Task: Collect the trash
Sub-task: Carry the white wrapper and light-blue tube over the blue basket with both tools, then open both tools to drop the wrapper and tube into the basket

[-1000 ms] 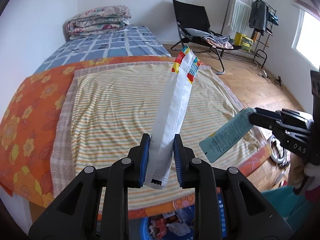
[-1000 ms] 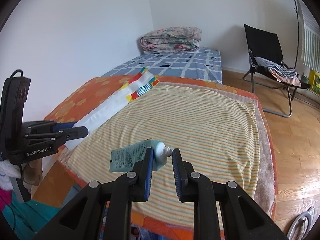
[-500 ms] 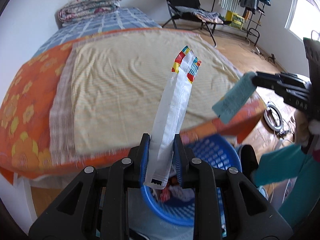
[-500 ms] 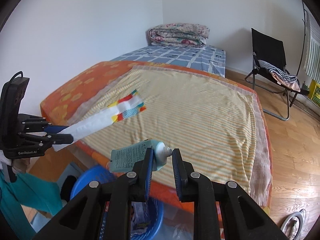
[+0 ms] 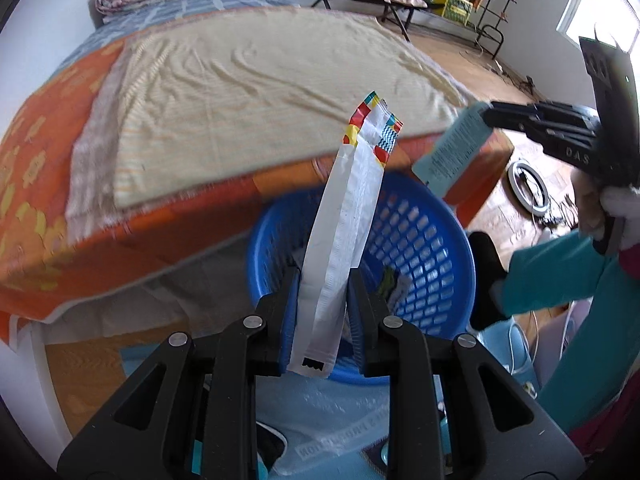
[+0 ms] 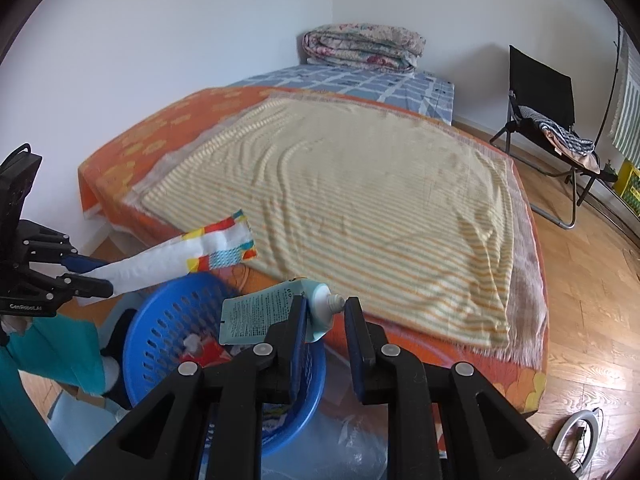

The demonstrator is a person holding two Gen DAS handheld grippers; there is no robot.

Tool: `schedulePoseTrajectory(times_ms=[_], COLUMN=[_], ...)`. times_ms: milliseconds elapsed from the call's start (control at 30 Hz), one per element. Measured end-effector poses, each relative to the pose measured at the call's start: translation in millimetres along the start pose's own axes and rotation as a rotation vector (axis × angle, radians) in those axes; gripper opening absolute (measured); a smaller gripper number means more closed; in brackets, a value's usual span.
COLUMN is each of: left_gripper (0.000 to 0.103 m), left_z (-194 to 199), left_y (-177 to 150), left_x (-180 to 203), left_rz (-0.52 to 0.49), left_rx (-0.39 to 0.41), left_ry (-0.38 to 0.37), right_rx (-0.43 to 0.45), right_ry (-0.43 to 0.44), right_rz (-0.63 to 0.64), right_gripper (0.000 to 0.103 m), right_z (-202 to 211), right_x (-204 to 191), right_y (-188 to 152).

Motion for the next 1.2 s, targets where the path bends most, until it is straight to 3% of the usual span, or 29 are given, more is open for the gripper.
schedulePoseTrajectory(times_ms=[333, 933, 1033, 1067, 1200], left_gripper=[0.023, 0.023, 0.028, 0.028, 0.029], left_z=[-21, -40, -42, -42, -42], left_y=[-44, -44, -41, -40, -38], left_x=[9, 1, 1, 1, 2], left_rz=[-0.018, 0.045, 0.051, 0.050, 0.044], left_rx=[-0.126, -0.182, -0.180, -0.181, -0.180], left_ry=[-0.012, 0.016, 0.018, 0.017, 0.019], right_rx=[-0.066, -0.189, -0.194, -0.195, -0.194], right_ry=[0.010, 0.073, 0.080, 0.080, 0.071], right_rz=[0.057, 0.098, 0.094, 0.093, 0.086], right_gripper=[0.018, 0.019, 0.020, 0.022, 0.053], right_z=[-16, -40, -40, -40, -41], right_x=[-20, -54, -56, -55, -54], right_y=[-28, -71, -73, -73, -72])
Point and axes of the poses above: each gripper's, at about its wrist camera, not at the fingertips, and z roughly against the way its jaws point, x to its right, y to its top, the point moved 8 cm from there along -z, roughly the way its jaws point, and after that the axes turned 7 degrees about x, right-handed, at the moved point
